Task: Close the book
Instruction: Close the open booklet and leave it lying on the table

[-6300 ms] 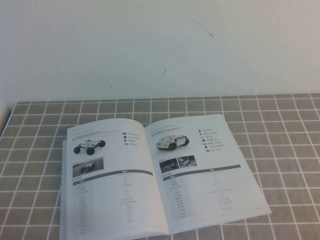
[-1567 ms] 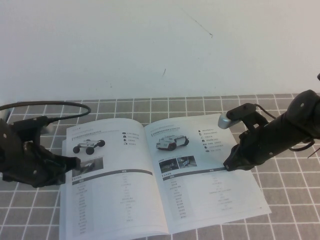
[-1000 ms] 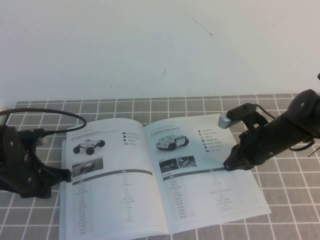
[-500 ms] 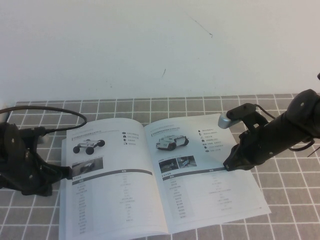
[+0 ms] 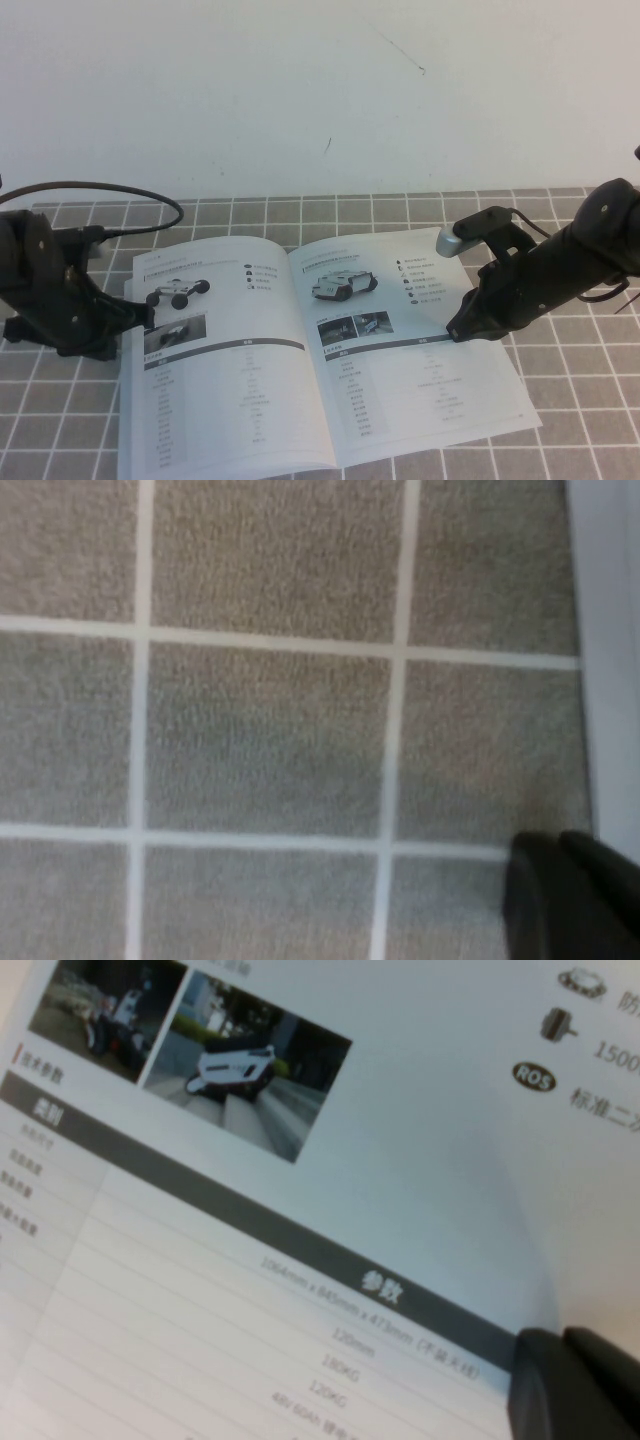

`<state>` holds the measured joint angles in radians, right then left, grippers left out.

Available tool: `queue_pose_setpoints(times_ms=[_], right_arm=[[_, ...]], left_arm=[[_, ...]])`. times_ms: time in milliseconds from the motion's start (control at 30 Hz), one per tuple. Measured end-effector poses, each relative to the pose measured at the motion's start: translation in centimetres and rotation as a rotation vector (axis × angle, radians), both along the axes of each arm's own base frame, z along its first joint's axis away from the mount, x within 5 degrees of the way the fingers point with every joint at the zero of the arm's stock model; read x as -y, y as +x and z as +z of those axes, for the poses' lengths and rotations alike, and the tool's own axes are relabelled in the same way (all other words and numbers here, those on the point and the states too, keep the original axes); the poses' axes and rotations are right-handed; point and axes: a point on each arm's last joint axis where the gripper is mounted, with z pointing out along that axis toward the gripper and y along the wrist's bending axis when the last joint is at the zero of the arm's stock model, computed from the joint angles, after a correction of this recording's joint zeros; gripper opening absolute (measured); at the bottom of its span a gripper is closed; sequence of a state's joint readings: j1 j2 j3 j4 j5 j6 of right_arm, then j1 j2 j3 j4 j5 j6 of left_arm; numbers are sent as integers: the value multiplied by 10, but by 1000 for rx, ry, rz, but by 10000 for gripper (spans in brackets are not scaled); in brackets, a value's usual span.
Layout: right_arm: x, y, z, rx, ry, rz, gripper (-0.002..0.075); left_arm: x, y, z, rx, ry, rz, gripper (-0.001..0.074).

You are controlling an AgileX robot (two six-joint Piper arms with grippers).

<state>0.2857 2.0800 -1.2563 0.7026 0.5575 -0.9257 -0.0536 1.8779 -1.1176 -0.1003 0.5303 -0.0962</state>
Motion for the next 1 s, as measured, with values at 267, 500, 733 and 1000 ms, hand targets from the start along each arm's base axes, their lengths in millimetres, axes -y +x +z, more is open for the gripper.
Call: queue_pose_setpoints(times_ms=[267,500,733,1000], right_arm=[[0,0,0,-3,1,2,-3],[0,0,-1,-4,0,1,-3],[0,0,-1,-5,1,2,-3],[0,-1,-1,-8,1,3,-3]], left_arm=[[3,7,-4,16,-40,-5,-4],[9,9,-4,29,-114,-18,-4],[18,11,-4,46,-222,-15,-4],[37,16,6,116,-459,-46,-4]])
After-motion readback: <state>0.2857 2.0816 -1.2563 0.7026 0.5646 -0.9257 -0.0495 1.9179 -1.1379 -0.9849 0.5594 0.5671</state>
